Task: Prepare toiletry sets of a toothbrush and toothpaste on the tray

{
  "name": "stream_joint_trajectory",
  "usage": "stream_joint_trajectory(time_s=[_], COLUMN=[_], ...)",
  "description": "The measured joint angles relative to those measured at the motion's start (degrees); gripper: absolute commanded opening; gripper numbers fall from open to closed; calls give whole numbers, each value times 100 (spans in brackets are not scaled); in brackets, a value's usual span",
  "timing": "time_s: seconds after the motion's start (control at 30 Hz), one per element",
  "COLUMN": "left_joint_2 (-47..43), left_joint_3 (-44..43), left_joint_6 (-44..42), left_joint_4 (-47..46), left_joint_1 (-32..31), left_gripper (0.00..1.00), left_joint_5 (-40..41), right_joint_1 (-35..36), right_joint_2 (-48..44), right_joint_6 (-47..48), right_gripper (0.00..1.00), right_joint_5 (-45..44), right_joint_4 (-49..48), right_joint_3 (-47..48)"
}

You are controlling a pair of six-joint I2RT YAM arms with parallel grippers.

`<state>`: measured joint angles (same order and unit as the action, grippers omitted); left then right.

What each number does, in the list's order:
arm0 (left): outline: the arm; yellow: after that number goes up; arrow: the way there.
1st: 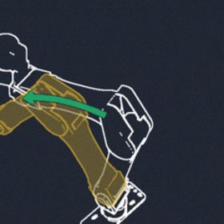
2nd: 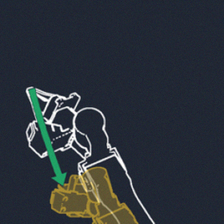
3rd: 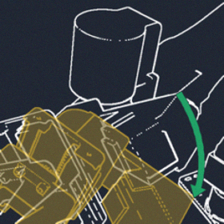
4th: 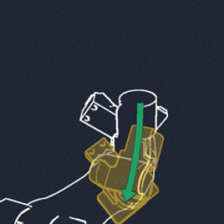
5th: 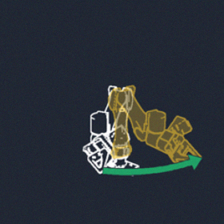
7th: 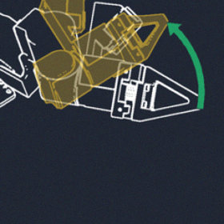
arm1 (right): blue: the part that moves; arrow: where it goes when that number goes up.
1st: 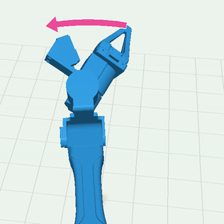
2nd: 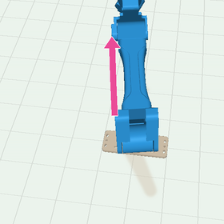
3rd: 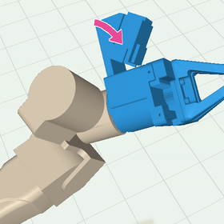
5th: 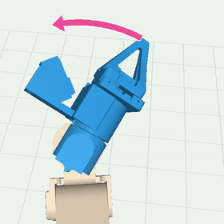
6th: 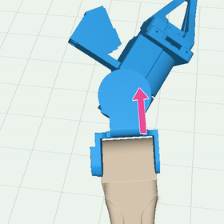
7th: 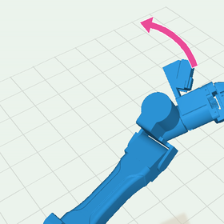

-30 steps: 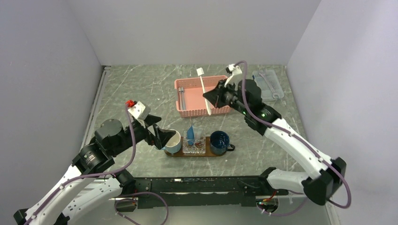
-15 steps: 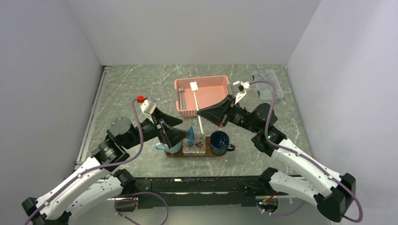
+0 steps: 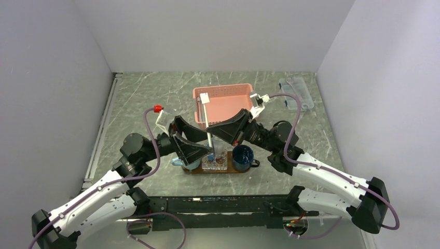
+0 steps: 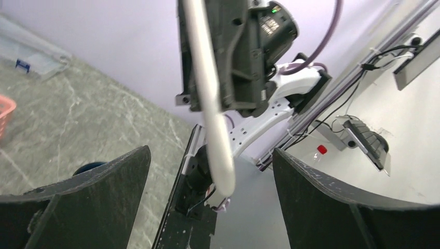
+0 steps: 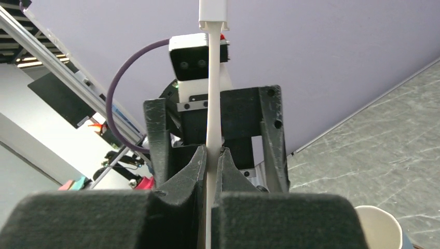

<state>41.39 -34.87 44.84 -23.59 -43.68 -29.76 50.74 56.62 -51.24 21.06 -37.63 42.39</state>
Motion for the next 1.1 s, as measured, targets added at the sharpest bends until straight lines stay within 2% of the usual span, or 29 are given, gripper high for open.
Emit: stream_joint_trajectory(time_s=[0.23,0.47,0.53,0.6,0.7,0.8,0.93,0.97,1.03,1.1], left_joint_2=[-133,-186,-203,-216,-216,-216,-216,-216,-219,-245], left_joint_3=[2,44,70,90,90,90,90,90,90,90], left_joint_6=[186,223,240,247,234,243,280,278,264,208], left_joint_4=[-498,-586,-586,-573,-533,-490,-442,-439,-409,-269], left_joint_1=[0,0,0,0,24,33,37,37,37,37], left_gripper=[75,59,51,36,24,2,0,0,0,0], left_joint_5=[-190,-295,-326,-339,-326,-321,-313,-315,-317,-317], right_joint_1=[181,256,269,273,319,348,354,356,356,358], right_joint_2=[295,393,393,391,391,387,358,350,313,229], right_joint_6=[-94,-157,-168,-175,-188,-155,-24,-4,72,149], right_gripper=[0,0,0,0,0,0,0,7,28,41], right_joint_5=[-289,-470,-516,-542,-529,-505,-472,-470,-468,-474], right_joint_4=[-332,-601,-688,-765,-874,-922,-914,-905,-828,-632], right_joint_3=[0,0,0,0,0,0,-2,-2,-2,0])
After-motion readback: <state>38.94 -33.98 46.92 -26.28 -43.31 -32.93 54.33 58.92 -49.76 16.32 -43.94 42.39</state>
